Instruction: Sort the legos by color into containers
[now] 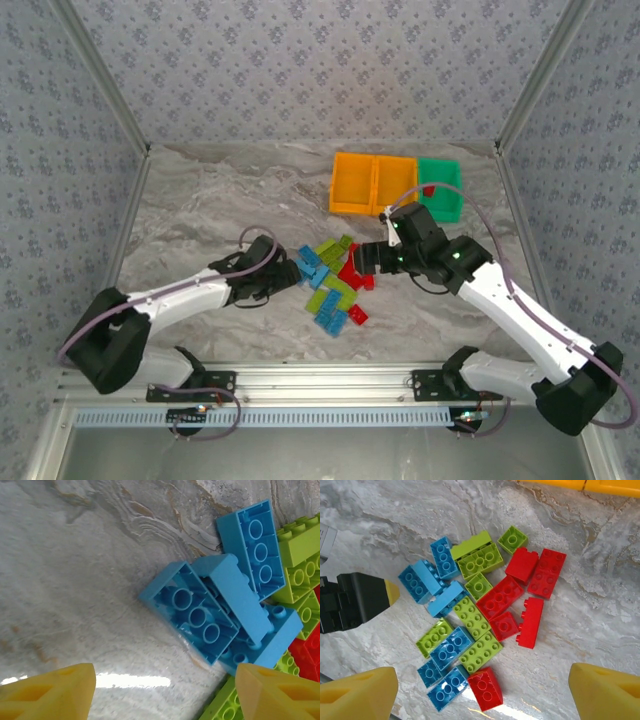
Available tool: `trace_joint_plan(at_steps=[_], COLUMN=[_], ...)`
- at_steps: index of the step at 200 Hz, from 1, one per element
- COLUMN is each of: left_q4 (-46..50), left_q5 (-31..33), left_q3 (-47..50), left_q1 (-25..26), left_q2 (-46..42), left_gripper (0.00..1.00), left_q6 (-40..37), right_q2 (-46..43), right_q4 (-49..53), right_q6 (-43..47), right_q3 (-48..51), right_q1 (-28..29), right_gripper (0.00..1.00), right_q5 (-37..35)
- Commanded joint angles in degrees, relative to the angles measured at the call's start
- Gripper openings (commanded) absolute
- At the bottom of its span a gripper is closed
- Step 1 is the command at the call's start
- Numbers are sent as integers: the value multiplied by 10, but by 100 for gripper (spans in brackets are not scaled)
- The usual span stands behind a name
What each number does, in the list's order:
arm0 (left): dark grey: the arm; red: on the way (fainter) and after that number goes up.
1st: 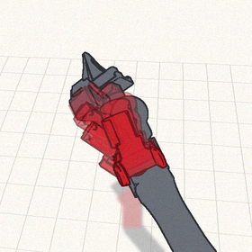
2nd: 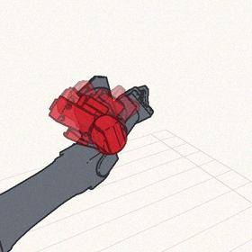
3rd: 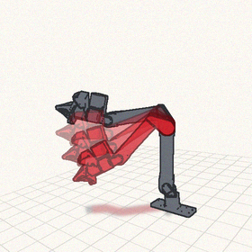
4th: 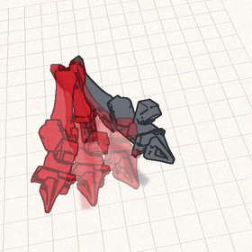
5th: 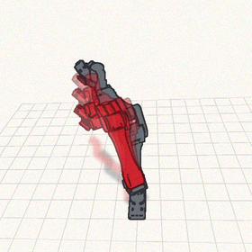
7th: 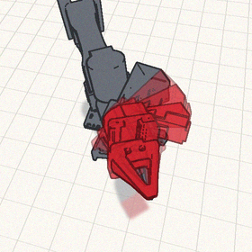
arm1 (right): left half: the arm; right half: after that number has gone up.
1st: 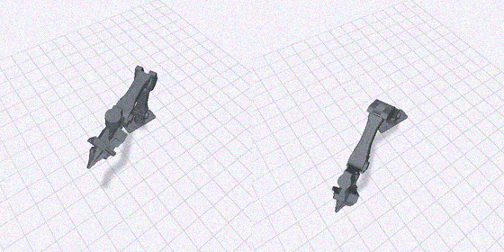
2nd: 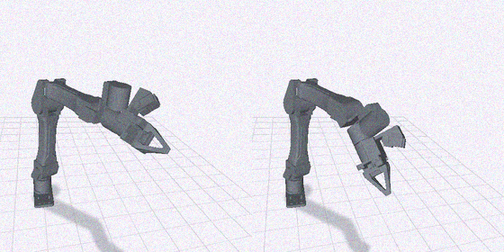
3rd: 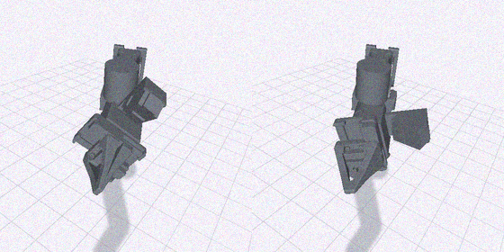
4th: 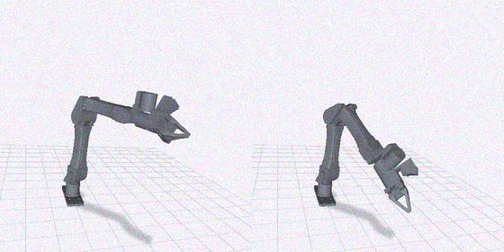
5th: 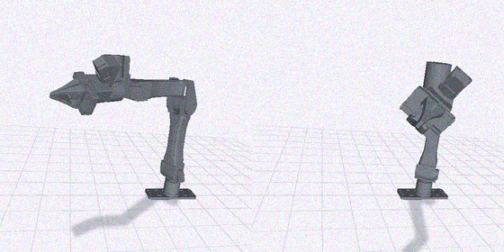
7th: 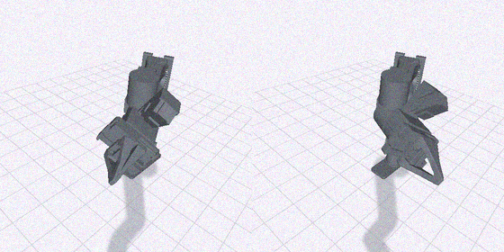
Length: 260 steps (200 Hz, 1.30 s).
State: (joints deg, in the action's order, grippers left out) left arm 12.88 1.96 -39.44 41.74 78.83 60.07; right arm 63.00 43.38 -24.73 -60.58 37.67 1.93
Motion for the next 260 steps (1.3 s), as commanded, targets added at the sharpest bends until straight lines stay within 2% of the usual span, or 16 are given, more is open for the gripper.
trace_joint_plan(at_steps=[1,45,92,132,159,203,227,260], left_q4=[-42,-36,16,41,62,62,74,101], left_q5=[-14,-1,15,52,67,37,12,3], left_q3=[-30,-39,-71,-58,-35,2,-4,-25], left_q1=[-3,-3,-3,-4,-17,-28,-29,-26], left_q2=[27,78,149,156,140,71,38,1], left_gripper=[73,72,71,67,54,31,24,21], left_q6=[20,33,16,-1,-15,-56,-74,-91], right_q2=[11,2,-39,-76,-97,-112,-113,-114], right_q4=[17,26,50,74,81,81,71,67], right_q6=[9,0,-17,-29,-39,-54,-64,-72], right_q3=[-15,-11,1,5,12,14,14,13], right_q1=[3,4,4,5,5,6,8,11], right_gripper=[92,94,95,95,96,96,96,96], right_q5=[-4,-4,-23,-36,-43,-44,-40,-46])
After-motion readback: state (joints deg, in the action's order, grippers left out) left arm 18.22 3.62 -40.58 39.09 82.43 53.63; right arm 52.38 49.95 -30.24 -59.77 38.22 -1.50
